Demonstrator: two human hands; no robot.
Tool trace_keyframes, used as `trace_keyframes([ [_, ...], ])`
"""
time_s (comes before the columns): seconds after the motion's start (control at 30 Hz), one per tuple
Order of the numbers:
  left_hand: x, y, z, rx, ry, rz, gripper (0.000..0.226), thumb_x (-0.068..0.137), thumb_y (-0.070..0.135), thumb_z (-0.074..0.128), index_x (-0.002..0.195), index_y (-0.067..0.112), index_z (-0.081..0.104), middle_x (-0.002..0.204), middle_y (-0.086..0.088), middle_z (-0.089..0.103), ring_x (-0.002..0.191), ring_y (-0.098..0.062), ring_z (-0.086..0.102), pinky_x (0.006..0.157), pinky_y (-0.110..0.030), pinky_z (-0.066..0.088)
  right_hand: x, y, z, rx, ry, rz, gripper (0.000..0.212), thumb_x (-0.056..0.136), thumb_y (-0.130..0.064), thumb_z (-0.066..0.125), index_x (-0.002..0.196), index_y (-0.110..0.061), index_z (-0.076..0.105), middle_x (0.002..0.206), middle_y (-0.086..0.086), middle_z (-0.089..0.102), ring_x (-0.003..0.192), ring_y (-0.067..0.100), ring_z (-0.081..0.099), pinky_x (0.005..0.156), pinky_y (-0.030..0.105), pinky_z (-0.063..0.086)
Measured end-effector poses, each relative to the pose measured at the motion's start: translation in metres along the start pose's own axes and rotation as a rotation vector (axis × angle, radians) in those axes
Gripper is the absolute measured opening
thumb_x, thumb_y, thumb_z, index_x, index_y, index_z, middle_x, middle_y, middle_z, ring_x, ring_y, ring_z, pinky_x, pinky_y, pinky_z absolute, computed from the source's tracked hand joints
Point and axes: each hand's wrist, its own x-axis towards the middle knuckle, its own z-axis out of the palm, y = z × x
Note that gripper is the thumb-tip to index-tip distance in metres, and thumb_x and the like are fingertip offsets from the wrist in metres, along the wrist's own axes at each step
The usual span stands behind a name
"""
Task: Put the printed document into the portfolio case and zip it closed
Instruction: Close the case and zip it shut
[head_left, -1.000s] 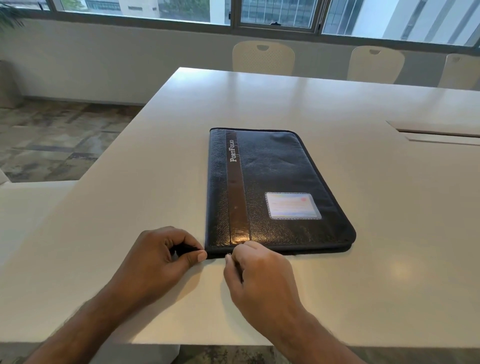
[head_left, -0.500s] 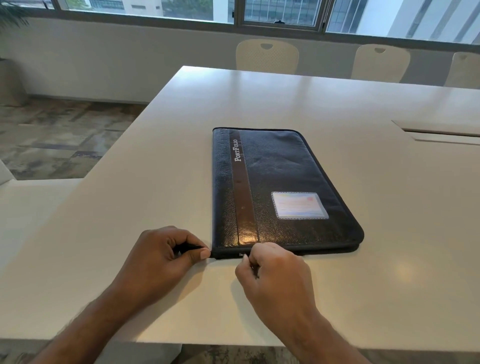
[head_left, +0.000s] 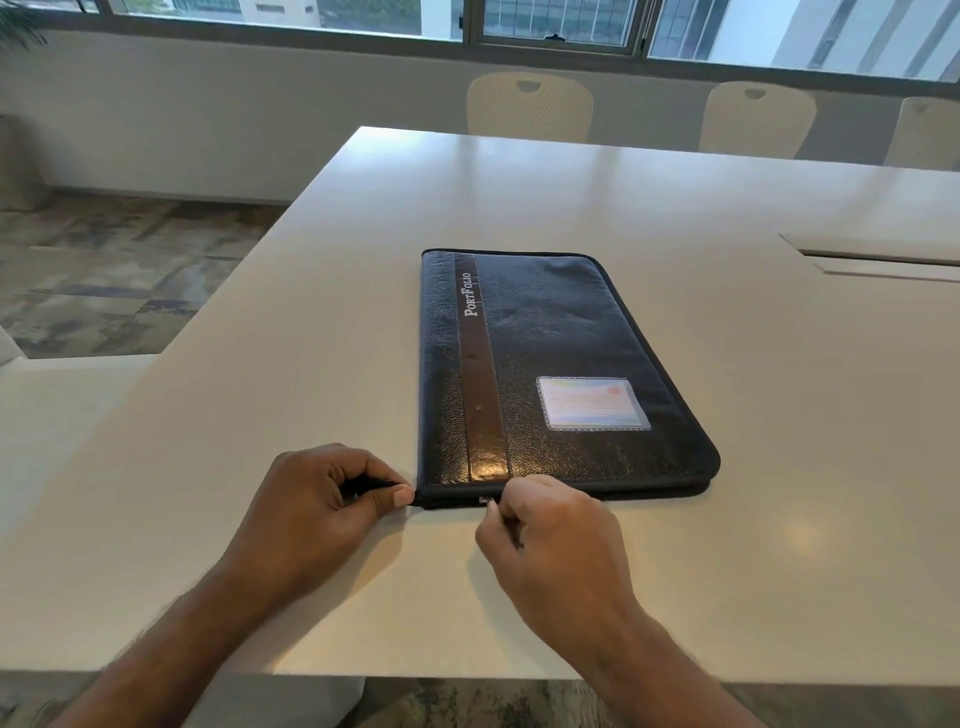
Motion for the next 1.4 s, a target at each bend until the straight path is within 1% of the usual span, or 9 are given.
trace_keyframes([
  [0.13, -0.001, 0.000, -0.001, -0.005, 0.005, -0.010, 0.023, 0.072, 0.020, 0.084, 0.068, 0.040, 0.075, 0.072, 0.023, 0.072, 0.073, -0.003, 0.067, 0.064, -0.013, 0.048, -0.001, 0.003, -0.001, -0.024, 0.020, 0.037, 0.034, 0.085, -0.029, 0.056, 0.056, -0.024, 0.039, 0.052, -0.008, 0.041, 0.046, 0.011, 0.038, 0.042, 0.019, 0.024],
  [0.3, -0.001, 0.002, -0.001, -0.004, 0.013, -0.015, 0.023, 0.072, 0.020, 0.084, 0.067, 0.040, 0.075, 0.071, 0.024, 0.071, 0.072, -0.002, 0.067, 0.062, -0.011, 0.047, -0.003, 0.010, -0.004, -0.034, 0.032, 0.094, 0.035, 0.086, -0.029, 0.059, 0.055, -0.022, 0.043, 0.051, -0.007, 0.042, 0.046, 0.012, 0.041, 0.041, 0.021, 0.027],
  [0.43, -0.002, 0.004, -0.002, 0.010, 0.016, -0.015, 0.023, 0.073, 0.019, 0.083, 0.068, 0.039, 0.075, 0.072, 0.025, 0.071, 0.074, 0.000, 0.067, 0.063, -0.009, 0.045, -0.003, 0.011, -0.006, -0.054, 0.060, 0.109, 0.039, 0.084, -0.027, 0.061, 0.054, -0.024, 0.037, 0.049, -0.008, 0.039, 0.043, 0.010, 0.037, 0.041, 0.018, 0.021],
  [0.63, -0.002, 0.005, -0.002, 0.018, 0.018, -0.024, 0.022, 0.073, 0.017, 0.083, 0.068, 0.037, 0.076, 0.071, 0.023, 0.071, 0.073, -0.001, 0.066, 0.061, -0.009, 0.044, -0.006, 0.018, -0.011, -0.054, 0.074, 0.147, 0.037, 0.085, -0.026, 0.063, 0.055, -0.024, 0.041, 0.050, -0.008, 0.041, 0.043, 0.010, 0.039, 0.041, 0.020, 0.026],
  [0.77, -0.002, 0.007, -0.002, 0.025, 0.021, -0.026, 0.021, 0.074, 0.016, 0.083, 0.069, 0.035, 0.076, 0.069, 0.024, 0.071, 0.072, 0.001, 0.066, 0.060, -0.007, 0.043, -0.006, 0.023, -0.014, -0.049, 0.091, 0.162, 0.037, 0.084, -0.026, 0.063, 0.055, -0.026, 0.041, 0.049, -0.009, 0.040, 0.042, 0.009, 0.038, 0.042, 0.018, 0.024],
  [1.07, -0.002, 0.007, -0.001, 0.025, 0.040, -0.032, 0.019, 0.074, 0.017, 0.083, 0.069, 0.034, 0.077, 0.070, 0.023, 0.071, 0.071, 0.001, 0.066, 0.059, -0.006, 0.043, -0.006, 0.031, -0.017, -0.053, 0.098, 0.170, 0.037, 0.084, -0.027, 0.064, 0.054, -0.026, 0.042, 0.048, -0.011, 0.041, 0.042, 0.009, 0.041, 0.041, 0.016, 0.025],
  [1.2, 0.001, 0.005, -0.003, -0.008, -0.026, -0.014, 0.023, 0.074, 0.014, 0.083, 0.069, 0.035, 0.075, 0.073, 0.020, 0.072, 0.074, -0.001, 0.067, 0.062, -0.007, 0.044, -0.004, 0.030, -0.017, 0.001, 0.076, 0.109, 0.038, 0.085, -0.022, 0.063, 0.055, -0.024, 0.040, 0.050, -0.010, 0.040, 0.044, 0.011, 0.039, 0.042, 0.018, 0.026],
  [1.3, 0.003, 0.007, -0.001, -0.020, -0.098, 0.010, 0.023, 0.075, 0.015, 0.082, 0.070, 0.036, 0.074, 0.076, 0.018, 0.073, 0.077, -0.005, 0.068, 0.066, -0.011, 0.048, -0.002, 0.025, -0.014, 0.056, 0.036, 0.022, 0.035, 0.088, -0.021, 0.058, 0.058, -0.018, 0.042, 0.055, -0.008, 0.041, 0.050, 0.014, 0.041, 0.045, 0.025, 0.032],
  [1.4, 0.002, 0.008, 0.002, -0.018, -0.102, 0.013, 0.021, 0.075, 0.015, 0.081, 0.070, 0.035, 0.075, 0.076, 0.019, 0.073, 0.076, -0.005, 0.068, 0.066, -0.013, 0.048, 0.000, 0.017, -0.009, 0.079, 0.006, -0.036, 0.033, 0.090, -0.021, 0.056, 0.060, -0.016, 0.043, 0.058, -0.008, 0.044, 0.052, 0.014, 0.041, 0.046, 0.027, 0.033],
])
